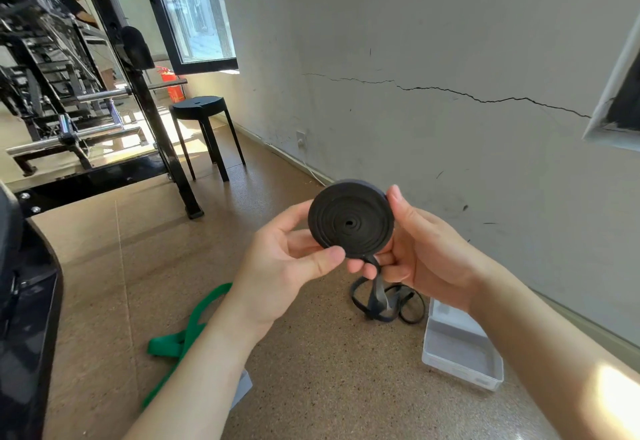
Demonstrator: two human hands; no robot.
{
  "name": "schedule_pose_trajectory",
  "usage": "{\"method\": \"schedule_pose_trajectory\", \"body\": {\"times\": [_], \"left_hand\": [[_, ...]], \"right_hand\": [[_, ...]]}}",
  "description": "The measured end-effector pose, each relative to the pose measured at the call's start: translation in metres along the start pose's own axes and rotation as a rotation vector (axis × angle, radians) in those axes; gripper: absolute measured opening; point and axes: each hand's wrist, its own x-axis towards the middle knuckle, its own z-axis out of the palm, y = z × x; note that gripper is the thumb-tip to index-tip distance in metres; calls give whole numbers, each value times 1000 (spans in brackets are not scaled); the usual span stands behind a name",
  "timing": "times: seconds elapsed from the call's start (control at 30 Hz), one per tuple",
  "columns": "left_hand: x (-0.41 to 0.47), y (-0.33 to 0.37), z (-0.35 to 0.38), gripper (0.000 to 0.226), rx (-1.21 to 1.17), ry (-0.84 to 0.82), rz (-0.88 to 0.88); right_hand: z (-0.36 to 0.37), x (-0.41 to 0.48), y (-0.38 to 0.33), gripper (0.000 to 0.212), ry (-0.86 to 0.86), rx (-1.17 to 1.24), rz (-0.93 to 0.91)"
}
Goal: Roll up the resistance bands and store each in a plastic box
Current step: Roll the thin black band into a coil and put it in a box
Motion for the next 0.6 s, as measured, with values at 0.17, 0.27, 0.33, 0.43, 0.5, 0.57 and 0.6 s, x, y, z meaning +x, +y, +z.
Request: {"method": "schedule_pose_trajectory", "body": {"times": [0.17, 0.27, 0.33, 0.43, 0.5, 0.57, 0.6], "left_hand": [[-2, 5, 5, 36, -93, 70, 85], [-2, 12, 0, 38, -35, 148, 119], [-2, 13, -8, 42, 41, 212, 129], [-2, 15, -24, 43, 121, 328, 118], [-2, 16, -34, 44, 140, 375, 113], [-3, 17, -38, 45, 150, 383, 109], [-2, 18, -38, 45, 153, 374, 106]], "right_hand": [[5, 1, 0, 84, -97, 79, 57], [8, 1, 2, 93, -162, -22, 133], [9, 0, 3, 93, -154, -175, 220], [7, -4, 3, 63, -35, -579, 264], [1, -5, -2, 47, 85, -648, 172], [-3, -7, -13, 39, 212, -564, 61], [-4, -9, -19, 38, 251, -532, 14]]}}
